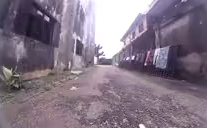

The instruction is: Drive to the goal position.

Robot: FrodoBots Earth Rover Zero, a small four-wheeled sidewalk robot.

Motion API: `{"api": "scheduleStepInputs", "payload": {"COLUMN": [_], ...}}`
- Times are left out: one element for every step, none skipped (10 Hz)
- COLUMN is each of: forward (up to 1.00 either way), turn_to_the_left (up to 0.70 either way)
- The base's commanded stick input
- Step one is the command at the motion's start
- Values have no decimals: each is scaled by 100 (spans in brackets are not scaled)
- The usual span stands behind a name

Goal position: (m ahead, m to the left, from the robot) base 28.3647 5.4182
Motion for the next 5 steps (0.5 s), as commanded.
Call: {"api": "scheduleStepInputs", "payload": {"forward": [70,70,70,70,70], "turn_to_the_left": [0,0,0,0,0]}}
